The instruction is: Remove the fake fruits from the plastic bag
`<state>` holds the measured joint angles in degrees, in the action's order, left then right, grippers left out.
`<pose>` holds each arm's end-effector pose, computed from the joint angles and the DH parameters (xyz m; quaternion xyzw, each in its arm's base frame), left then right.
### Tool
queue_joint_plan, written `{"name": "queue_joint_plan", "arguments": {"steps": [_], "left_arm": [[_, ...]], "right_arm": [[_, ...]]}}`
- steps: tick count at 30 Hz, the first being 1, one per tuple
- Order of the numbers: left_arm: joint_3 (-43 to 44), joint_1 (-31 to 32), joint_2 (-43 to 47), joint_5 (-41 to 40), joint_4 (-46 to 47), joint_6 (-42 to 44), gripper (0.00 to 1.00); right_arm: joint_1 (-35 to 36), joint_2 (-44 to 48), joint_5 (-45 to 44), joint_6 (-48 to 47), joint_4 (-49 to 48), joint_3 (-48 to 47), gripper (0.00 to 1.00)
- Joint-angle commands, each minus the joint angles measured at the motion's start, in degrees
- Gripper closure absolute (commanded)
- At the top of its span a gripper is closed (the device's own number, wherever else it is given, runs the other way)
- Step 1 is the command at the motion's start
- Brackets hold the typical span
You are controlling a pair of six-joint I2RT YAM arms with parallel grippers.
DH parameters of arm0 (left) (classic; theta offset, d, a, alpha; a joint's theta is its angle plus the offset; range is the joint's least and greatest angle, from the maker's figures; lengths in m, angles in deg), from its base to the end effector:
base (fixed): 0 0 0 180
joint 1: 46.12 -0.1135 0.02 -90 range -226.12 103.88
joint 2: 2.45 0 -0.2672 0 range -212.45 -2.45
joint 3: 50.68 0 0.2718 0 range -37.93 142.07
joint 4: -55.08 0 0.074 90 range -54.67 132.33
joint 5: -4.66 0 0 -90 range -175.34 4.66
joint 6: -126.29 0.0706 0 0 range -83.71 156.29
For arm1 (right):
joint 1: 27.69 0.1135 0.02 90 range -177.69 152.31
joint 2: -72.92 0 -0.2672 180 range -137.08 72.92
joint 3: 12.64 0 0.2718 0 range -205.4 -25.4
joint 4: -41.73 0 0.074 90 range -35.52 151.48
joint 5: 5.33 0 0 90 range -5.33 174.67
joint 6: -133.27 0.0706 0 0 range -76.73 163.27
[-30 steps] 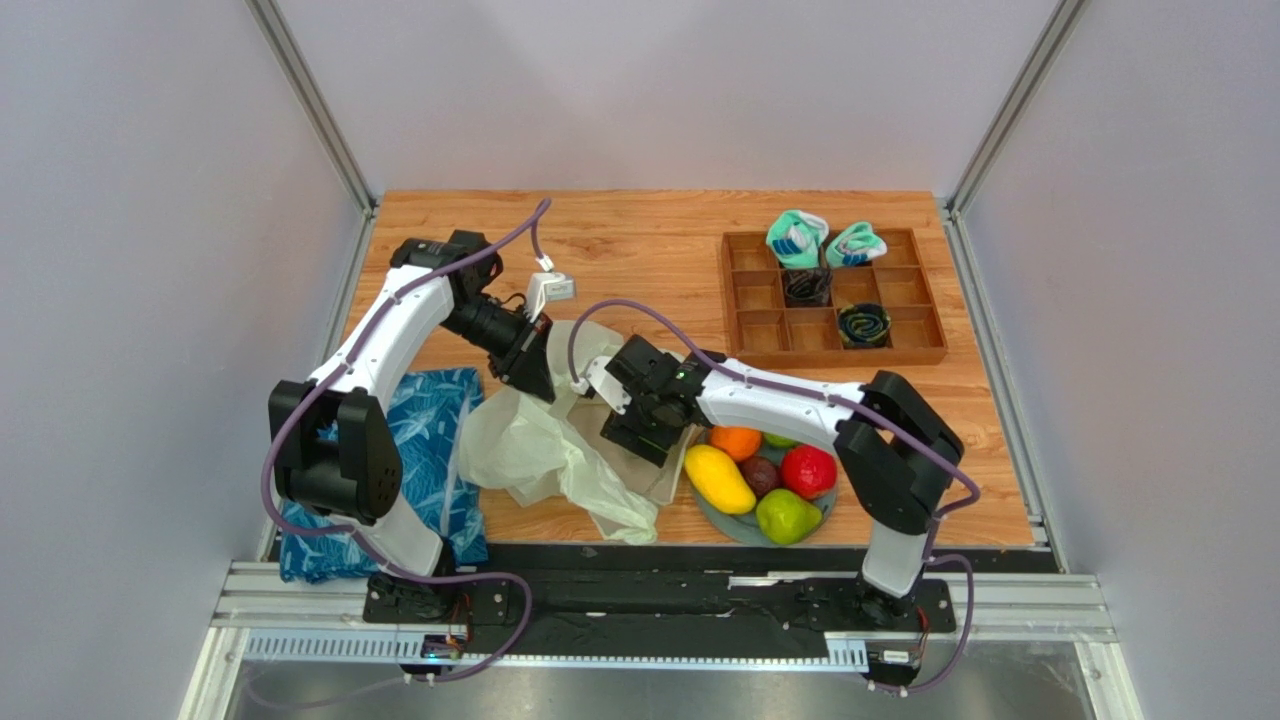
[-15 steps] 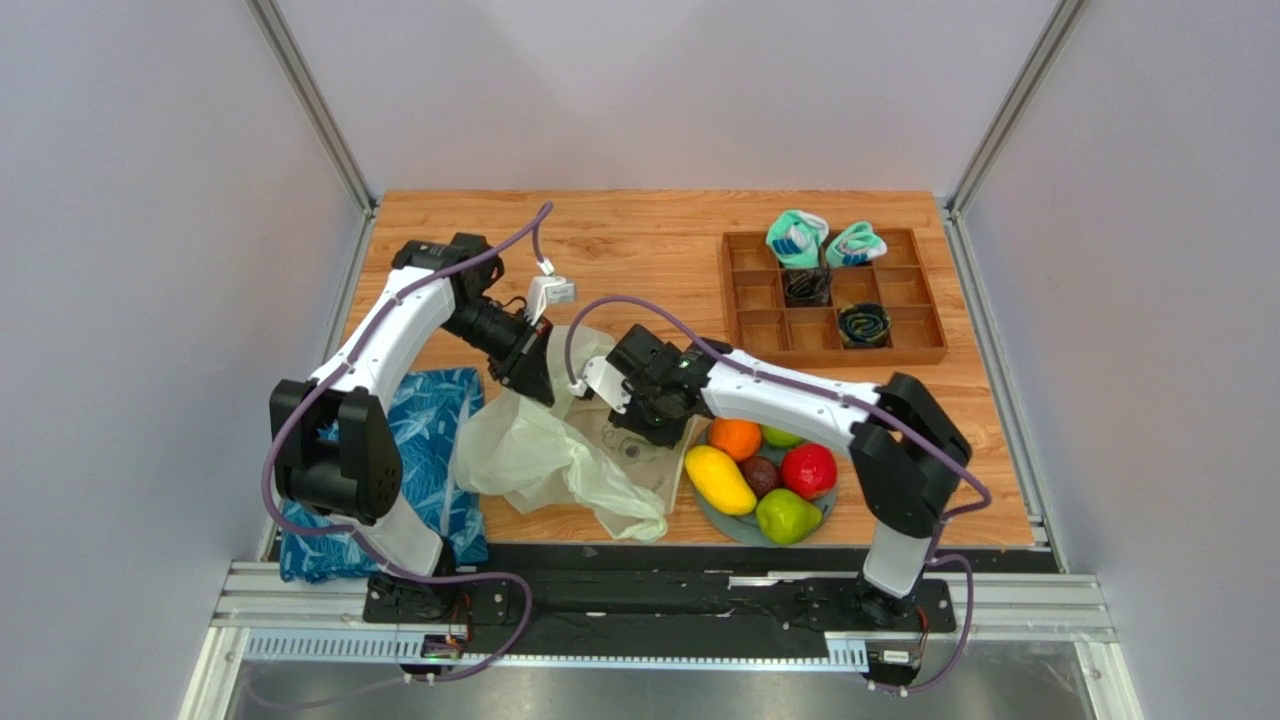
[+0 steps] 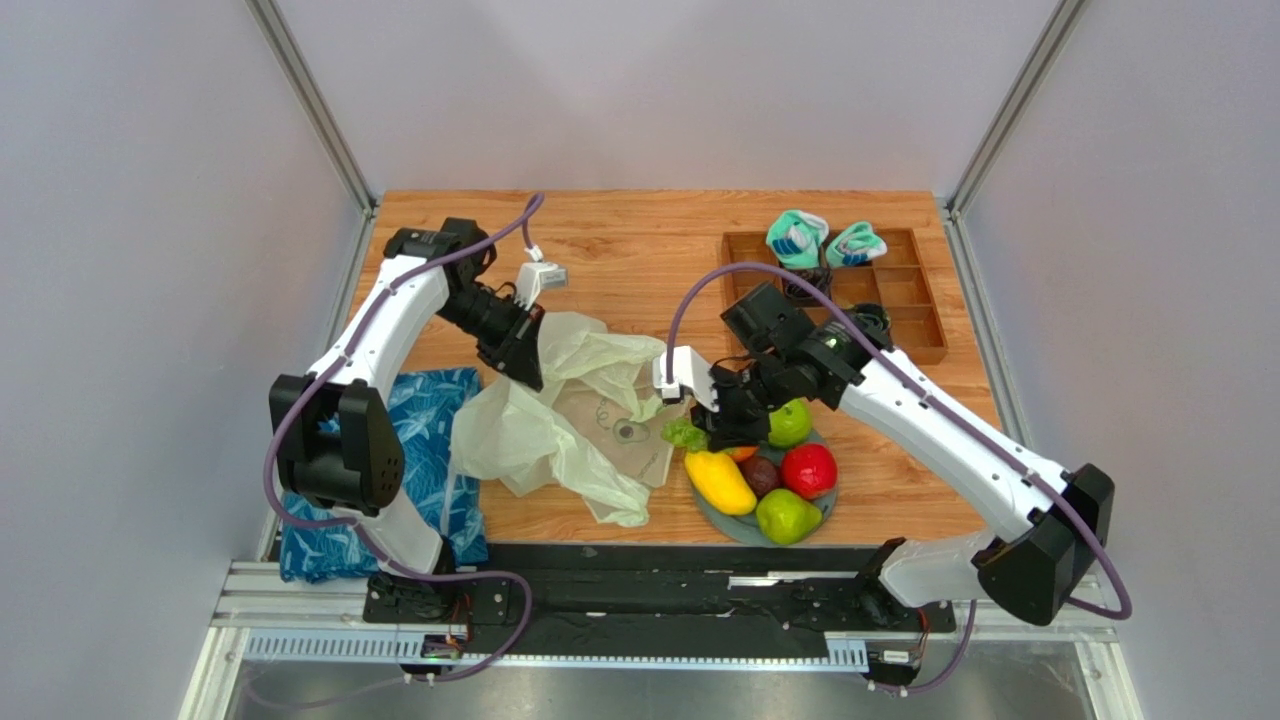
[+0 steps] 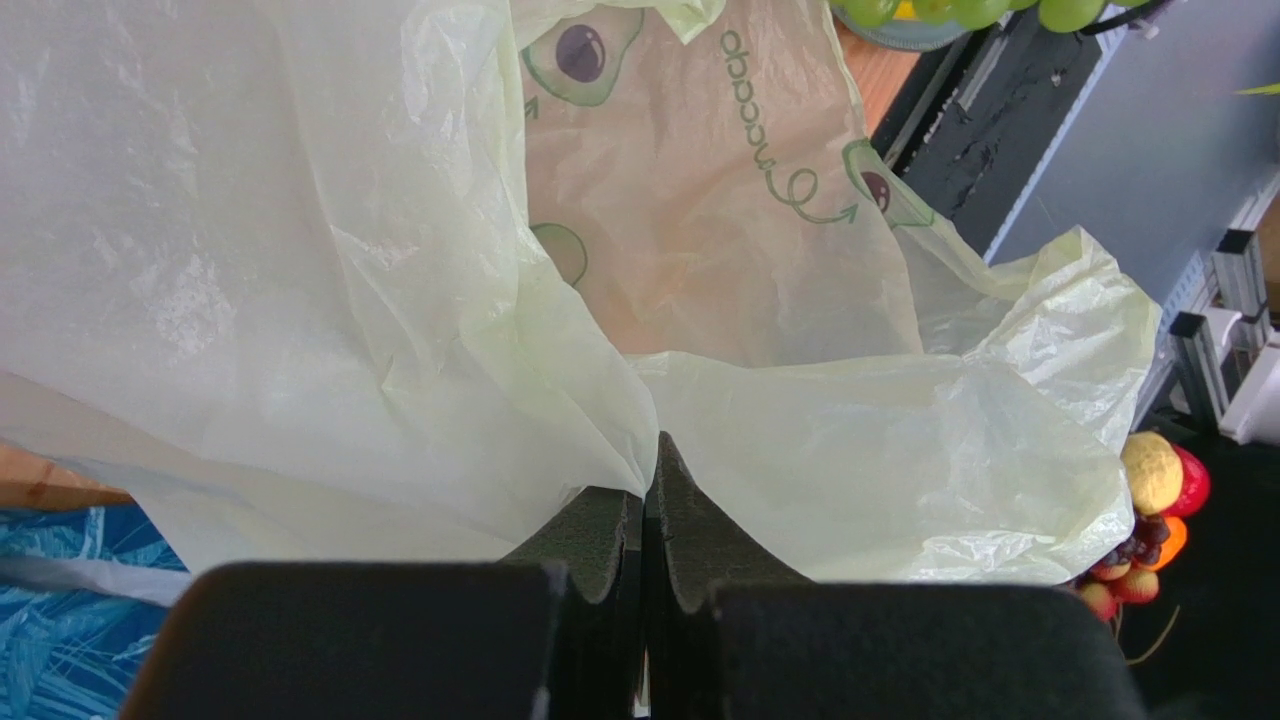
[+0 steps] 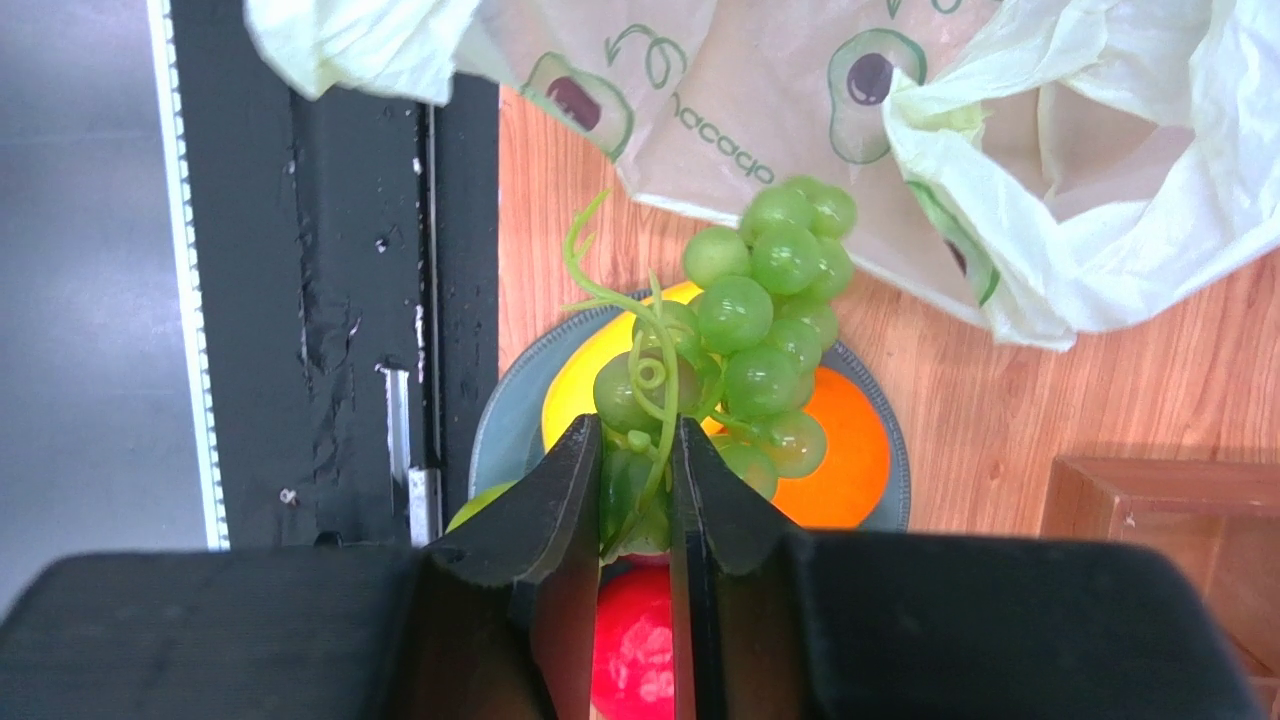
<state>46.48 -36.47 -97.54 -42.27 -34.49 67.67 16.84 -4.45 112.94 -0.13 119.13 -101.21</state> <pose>0.3082 -0.1013 0.2640 0.3334 0.8682 -0.3566 0.0891 0.1784 0.2224 0.3024 -0.6950 0.6480 0.2409 0.1976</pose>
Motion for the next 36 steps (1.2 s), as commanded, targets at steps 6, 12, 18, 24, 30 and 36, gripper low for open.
{"name": "queue_joint_plan", "arguments": {"steps": [6, 12, 18, 24, 30, 36], "left_arm": [[3.23, -0.16, -0.01, -2.38, 1.85, -3.08, 1.00], [2.52, -0.16, 0.43, -1.76, 1.58, -3.16, 1.00], [2.26, -0.16, 0.43, -1.59, 1.05, -2.64, 1.00], [2.35, -0.24, -0.01, -1.23, 0.26, -1.84, 1.00], [2.52, -0.16, -0.36, -0.27, 0.00, -1.76, 1.00], [3.93, -0.16, -0.71, 0.26, -1.23, -0.97, 1.00]], "right_arm": [[-4.45, 12.58, -1.02, -5.47, 4.79, 2.24, 0.94], [-5.68, 17.94, -4.98, -7.14, 4.88, 8.57, 0.94], [-8.23, 24.70, -8.41, -9.86, 0.67, 18.74, 0.81], [-8.68, 29.64, -10.95, -10.13, -0.22, 23.34, 0.61], [-8.68, 31.48, -10.69, -8.81, -1.80, 23.87, 0.31], [-9.02, 30.78, -11.65, -2.42, -6.17, 19.39, 0.12]]}}
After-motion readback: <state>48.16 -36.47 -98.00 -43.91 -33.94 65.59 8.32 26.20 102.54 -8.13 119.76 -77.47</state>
